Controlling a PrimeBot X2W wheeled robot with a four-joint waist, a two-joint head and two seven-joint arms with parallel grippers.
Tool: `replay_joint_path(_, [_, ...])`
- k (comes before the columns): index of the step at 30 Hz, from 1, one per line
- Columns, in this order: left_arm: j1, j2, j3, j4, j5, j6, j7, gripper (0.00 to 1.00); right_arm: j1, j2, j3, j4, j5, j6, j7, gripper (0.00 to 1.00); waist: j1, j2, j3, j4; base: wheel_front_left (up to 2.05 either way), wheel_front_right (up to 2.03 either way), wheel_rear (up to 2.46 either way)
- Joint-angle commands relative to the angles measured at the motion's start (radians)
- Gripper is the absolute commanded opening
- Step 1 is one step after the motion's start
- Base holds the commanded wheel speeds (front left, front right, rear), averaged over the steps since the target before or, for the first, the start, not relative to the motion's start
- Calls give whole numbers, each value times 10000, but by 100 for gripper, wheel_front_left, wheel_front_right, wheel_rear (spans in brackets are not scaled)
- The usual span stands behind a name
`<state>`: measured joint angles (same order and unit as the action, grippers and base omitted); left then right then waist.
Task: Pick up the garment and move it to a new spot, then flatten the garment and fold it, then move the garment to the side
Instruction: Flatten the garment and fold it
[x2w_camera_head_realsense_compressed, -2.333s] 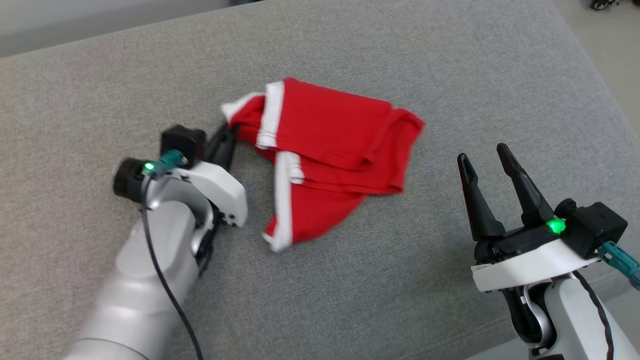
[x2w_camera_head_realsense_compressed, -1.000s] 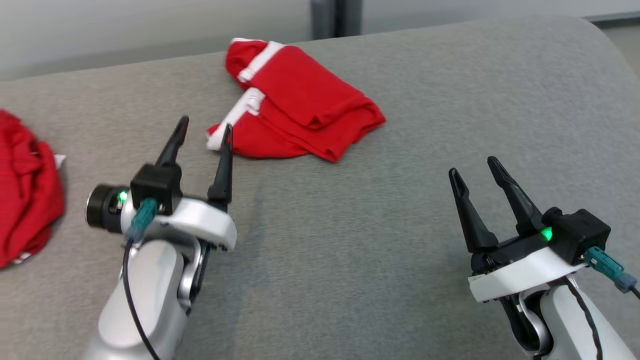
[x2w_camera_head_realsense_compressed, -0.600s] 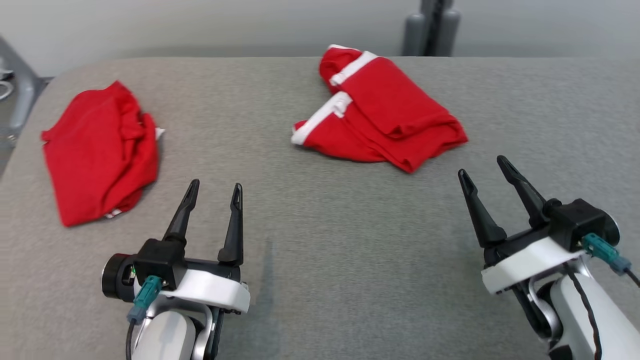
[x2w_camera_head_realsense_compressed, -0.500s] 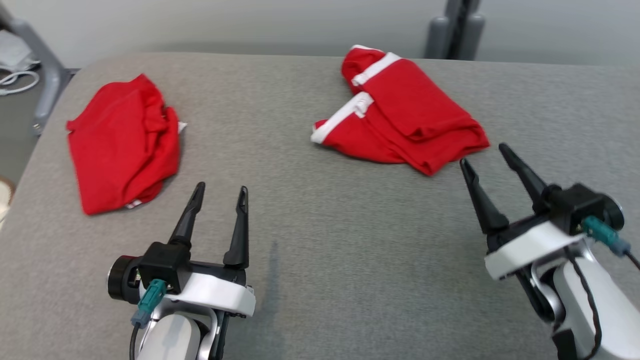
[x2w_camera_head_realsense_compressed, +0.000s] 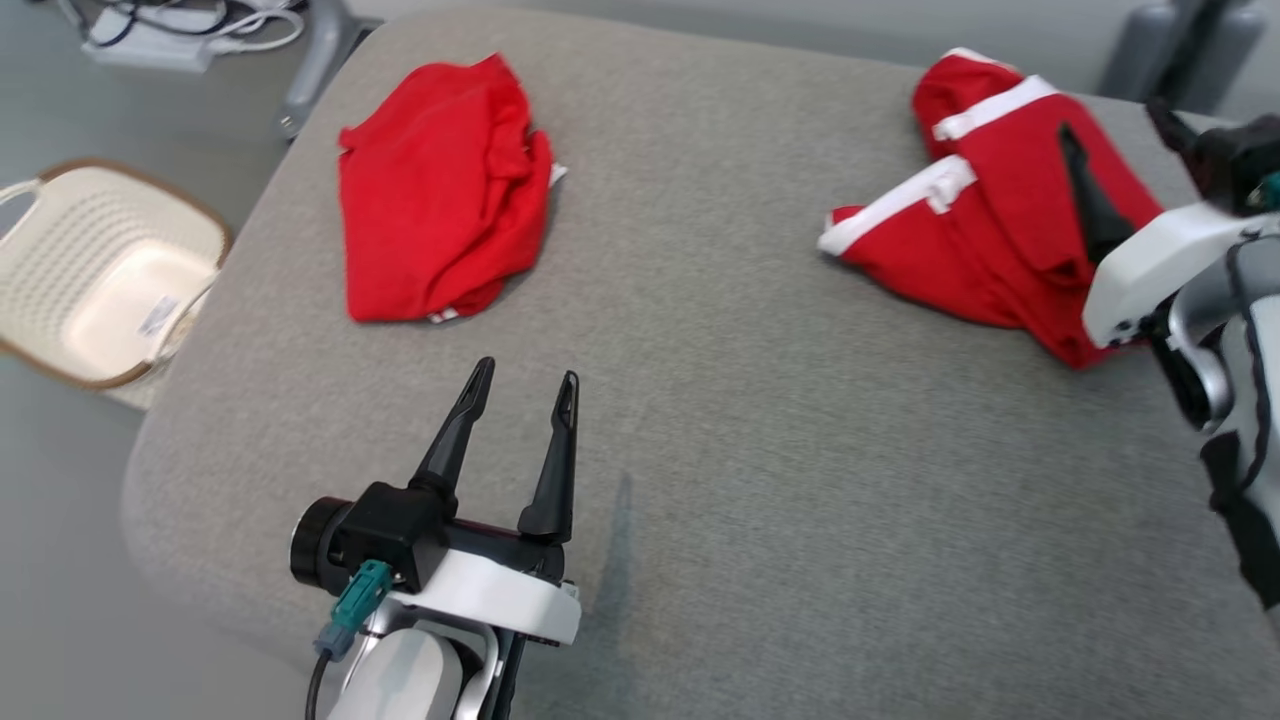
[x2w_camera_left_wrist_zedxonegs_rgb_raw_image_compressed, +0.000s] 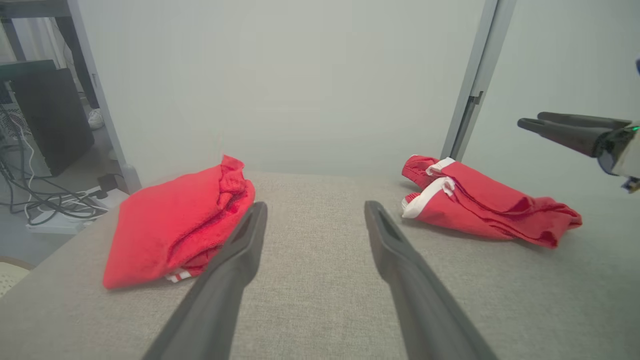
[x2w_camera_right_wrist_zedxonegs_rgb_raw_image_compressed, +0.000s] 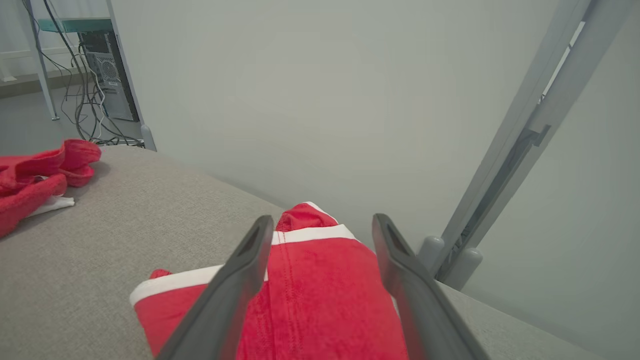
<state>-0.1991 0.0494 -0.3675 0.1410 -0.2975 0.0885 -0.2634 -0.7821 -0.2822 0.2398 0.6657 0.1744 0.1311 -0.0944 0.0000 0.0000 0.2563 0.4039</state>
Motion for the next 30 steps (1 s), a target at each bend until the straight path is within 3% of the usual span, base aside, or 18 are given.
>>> replay_joint_path(1, [-206,20,-65,-83,-90,78,-22,100,-306,-112,-97,361,-129,-5,80,100,0,0,539,704,0,0,0])
replay_joint_path(6, [-229,23,-383,-204,-354,231,-22,100,-1196,-336,-187,1722,-526,-6,369,100,0,0,916,1289,0,0,0])
replay_joint_path(10, [-245,26,-581,-280,-556,341,-22,100,-1653,-423,321,2558,-538,-6,713,100,0,0,1126,1558,0,0,0])
replay_joint_path(20, [-182,26,-691,-564,-852,636,-22,100,-2622,-536,322,4124,-850,-6,751,100,0,0,1540,1626,0,0,0])
replay_joint_path(21, [-178,28,-696,-571,-880,654,-22,100,-2697,-548,284,4230,-873,-6,707,37,0,0,1565,1626,0,0,0])
replay_joint_path(22, [-186,28,-705,-570,-902,667,-22,100,-2784,-577,226,4321,-889,-6,624,26,0,0,1588,1628,0,0,0])
replay_joint_path(23, [-204,28,-716,-563,-920,676,-22,100,-2818,-580,177,4398,-895,-6,539,0,0,0,1596,1629,0,0,0])
replay_joint_path(30, [-339,26,-726,-297,-854,578,-22,100,-2706,-245,-330,4662,-362,-6,-381,0,0,0,1283,1417,0,0,0])
